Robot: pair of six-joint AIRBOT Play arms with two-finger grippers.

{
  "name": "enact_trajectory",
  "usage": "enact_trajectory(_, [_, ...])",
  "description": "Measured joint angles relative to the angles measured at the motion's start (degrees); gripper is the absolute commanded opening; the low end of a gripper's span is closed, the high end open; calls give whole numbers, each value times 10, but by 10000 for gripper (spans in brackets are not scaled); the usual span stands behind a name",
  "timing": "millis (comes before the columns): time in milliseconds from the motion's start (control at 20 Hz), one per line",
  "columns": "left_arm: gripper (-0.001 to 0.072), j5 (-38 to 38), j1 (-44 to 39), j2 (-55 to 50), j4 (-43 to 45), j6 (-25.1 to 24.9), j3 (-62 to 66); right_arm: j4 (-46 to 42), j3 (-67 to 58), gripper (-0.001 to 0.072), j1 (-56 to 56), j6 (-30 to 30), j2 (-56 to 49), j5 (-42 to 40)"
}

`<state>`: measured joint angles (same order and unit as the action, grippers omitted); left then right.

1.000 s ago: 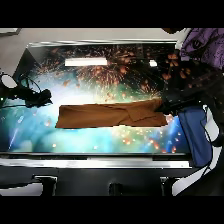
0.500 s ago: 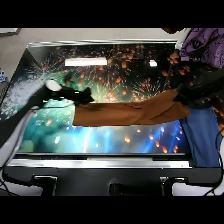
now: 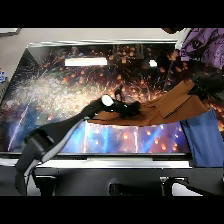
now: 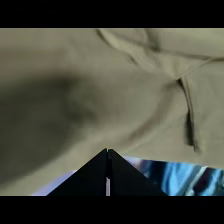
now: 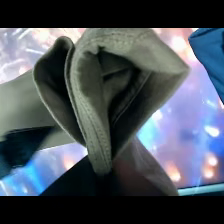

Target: Fold the clothes and pants, and hang the long-sleeved shirts on hangers.

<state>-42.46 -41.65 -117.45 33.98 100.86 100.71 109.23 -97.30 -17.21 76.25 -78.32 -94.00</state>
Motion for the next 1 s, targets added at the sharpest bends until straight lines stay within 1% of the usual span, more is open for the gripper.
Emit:
enact_trajectory(150, [11,24,-41,-45,-22,14,49,-2,-10,27,0,-9,13,-14])
enact_trajectory(350, [10,52,-73,-82,-38,31,83,-4,-14,27,0,-18,25,-21])
enact_trajectory(450, [9,49,-77,-89,-42,39,90,-4,-15,27,0,-24,28,-21])
enact_trajectory(550, [8,33,-64,-89,-43,48,93,-4,-15,27,0,-29,29,-15])
enact_trajectory(650, [9,-2,-36,-71,-24,55,95,-4,-15,27,3,-39,29,-5])
enact_trajectory(700, [9,-24,-16,-56,-1,57,95,-4,-15,27,7,-44,30,0])
enact_trajectory(800, [10,-79,33,-19,69,61,96,-4,-15,27,26,-56,29,13])
enact_trajectory(1000, [13,-234,151,80,236,63,96,-12,-15,27,116,-108,18,35])
